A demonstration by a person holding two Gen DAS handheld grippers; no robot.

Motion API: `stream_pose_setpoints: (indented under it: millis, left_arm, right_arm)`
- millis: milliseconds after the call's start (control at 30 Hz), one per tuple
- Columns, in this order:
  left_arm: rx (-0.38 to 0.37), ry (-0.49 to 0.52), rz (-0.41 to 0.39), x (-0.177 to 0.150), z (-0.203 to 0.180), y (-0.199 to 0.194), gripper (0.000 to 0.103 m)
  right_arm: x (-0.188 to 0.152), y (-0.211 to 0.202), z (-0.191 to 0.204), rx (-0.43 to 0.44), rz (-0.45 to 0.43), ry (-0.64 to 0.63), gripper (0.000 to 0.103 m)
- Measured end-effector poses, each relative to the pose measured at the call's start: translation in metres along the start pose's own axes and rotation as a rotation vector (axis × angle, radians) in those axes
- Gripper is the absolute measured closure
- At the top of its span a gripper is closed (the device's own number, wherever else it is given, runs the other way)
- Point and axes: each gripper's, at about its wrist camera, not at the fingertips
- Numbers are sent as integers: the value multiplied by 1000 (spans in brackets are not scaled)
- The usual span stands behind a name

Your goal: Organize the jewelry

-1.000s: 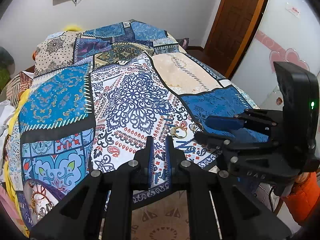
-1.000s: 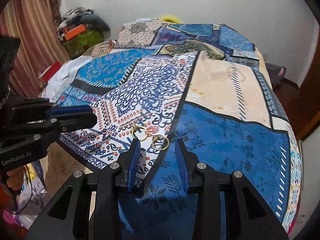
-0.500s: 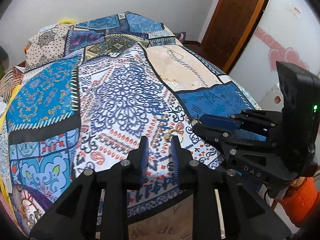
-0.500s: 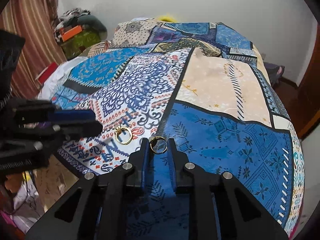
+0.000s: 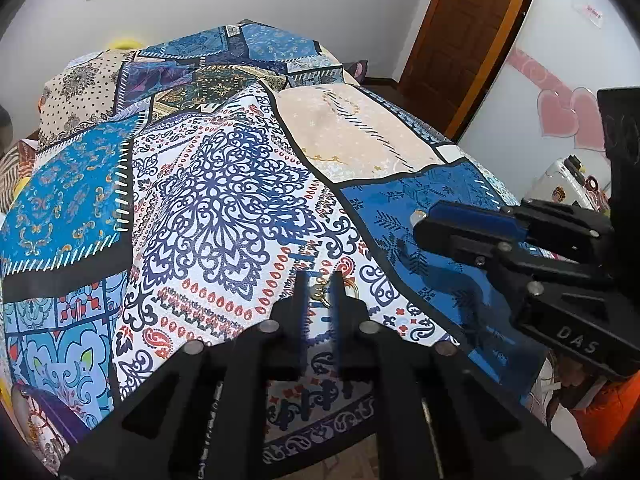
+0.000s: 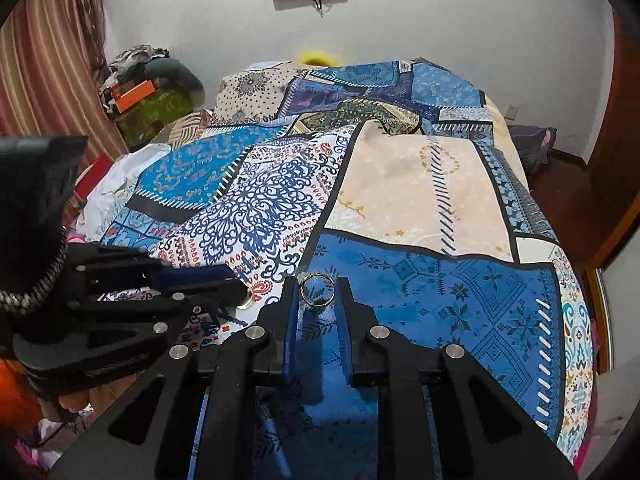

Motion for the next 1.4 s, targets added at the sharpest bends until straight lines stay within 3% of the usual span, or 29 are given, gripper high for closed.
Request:
stream_pose_setpoints:
  millis: [233, 633, 1100, 1400]
  left_arm:
    - [4, -7, -25, -1, 6, -18, 97]
    - [92, -57, -169, -8, 43, -98, 97]
    - [239, -179, -311, -58, 118, -195, 97]
    - [281, -249, -320, -88, 151, -215, 97]
  right_arm:
    - [10, -10, 13, 3, -30, -21, 87]
    - [27, -26, 64, 37, -98, -75, 87]
    - [37, -9, 150, 150, -102, -175, 87]
    - [36, 16, 196, 221, -65, -238, 87]
Point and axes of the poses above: each gripper's, at about its wrist camera, not at the fingertips, and y roughly the way its jaws point, z to its left, x to its top, and after that the axes turned 1 degree about x, right-handed
